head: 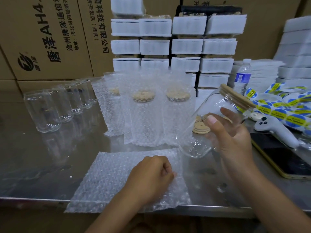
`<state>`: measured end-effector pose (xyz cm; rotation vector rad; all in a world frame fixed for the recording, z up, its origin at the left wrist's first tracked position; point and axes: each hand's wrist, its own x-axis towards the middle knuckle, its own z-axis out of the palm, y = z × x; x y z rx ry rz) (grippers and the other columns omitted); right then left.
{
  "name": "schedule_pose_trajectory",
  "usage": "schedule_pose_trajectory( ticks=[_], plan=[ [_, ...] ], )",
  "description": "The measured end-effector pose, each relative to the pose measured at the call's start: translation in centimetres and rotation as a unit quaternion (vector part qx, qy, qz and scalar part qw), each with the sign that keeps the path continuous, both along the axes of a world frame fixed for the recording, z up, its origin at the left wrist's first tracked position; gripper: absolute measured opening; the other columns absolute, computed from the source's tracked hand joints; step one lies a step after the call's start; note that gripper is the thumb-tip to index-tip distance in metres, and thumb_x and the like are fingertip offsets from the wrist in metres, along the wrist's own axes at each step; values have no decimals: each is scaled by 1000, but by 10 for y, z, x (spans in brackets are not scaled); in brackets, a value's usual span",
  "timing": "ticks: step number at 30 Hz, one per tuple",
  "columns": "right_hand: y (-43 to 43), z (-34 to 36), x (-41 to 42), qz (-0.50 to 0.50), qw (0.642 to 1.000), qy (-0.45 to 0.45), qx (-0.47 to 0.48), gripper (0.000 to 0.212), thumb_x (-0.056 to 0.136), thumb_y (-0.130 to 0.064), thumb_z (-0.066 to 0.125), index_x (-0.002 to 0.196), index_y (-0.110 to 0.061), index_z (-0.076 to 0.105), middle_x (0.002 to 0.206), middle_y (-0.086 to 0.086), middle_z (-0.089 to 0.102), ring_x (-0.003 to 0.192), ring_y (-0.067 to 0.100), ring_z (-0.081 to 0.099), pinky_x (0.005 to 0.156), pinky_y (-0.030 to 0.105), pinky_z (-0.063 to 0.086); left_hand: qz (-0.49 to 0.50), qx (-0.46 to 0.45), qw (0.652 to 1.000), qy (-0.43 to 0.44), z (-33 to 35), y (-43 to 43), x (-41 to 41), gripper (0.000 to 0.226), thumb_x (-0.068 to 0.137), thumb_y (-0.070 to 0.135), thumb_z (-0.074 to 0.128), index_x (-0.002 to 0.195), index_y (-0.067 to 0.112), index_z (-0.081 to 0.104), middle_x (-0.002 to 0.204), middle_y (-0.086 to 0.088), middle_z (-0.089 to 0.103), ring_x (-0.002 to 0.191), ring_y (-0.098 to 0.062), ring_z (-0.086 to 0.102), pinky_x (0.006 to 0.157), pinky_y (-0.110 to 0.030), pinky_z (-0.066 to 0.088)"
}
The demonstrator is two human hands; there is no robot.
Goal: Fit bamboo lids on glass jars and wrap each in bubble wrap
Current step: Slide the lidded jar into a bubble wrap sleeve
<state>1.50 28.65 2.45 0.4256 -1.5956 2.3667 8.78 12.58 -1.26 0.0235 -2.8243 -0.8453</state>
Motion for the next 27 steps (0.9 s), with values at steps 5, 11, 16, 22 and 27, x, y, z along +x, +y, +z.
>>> schedule_pose_trajectory(
  ticks=[5, 11, 16, 22, 27],
  plan=[
    [2, 4, 2, -4, 1000, 5, 1, 60, 58, -37, 79, 111, -26, 52, 100, -1, 71, 102, 17, 67, 94, 50, 51, -11, 17, 1000, -8, -2, -4, 0, 16, 83, 40, 70, 76, 31, 58, 64, 12, 55, 59, -2, 50, 61, -20, 42],
    [5, 11, 11, 8, 1000, 17, 1, 67, 50, -40, 82, 109, -25, 53, 96, -4, 72, 98, 15, 68, 83, 36, 52, 1, -8, 1000, -1, -3, -7, 1, 16, 87, 33, 64, 72, 28, 60, 62, 13, 57, 60, -3, 52, 60, -20, 43],
    [5, 17, 17, 26, 999, 8, -28, 70, 51, -41, 73, 113, -16, 53, 93, -3, 69, 91, 17, 66, 95, 51, 49, -9, 95, 995, 2, -3, -12, 3, 18, 88, 24, 63, 70, 28, 62, 59, 11, 58, 50, 1, 49, 53, -16, 42],
    [2, 16, 19, 109, 990, -51, -74, 29, 64, -41, 64, 86, -24, 56, 97, 2, 63, 96, 20, 63, 97, 46, 45, -23, 326, 944, 36, 12, -14, 7, 17, 90, 19, 62, 73, 19, 67, 65, 6, 54, 63, -6, 48, 59, -11, 39],
    [-3, 9, 19, 118, 989, -64, -54, 39, 61, -44, 64, 92, -22, 57, 98, 2, 64, 87, 15, 63, 84, 37, 47, -4, 398, 914, 72, 19, -19, 11, 19, 89, 24, 61, 71, 25, 69, 65, 17, 59, 65, 5, 54, 64, -7, 44]
  ],
)
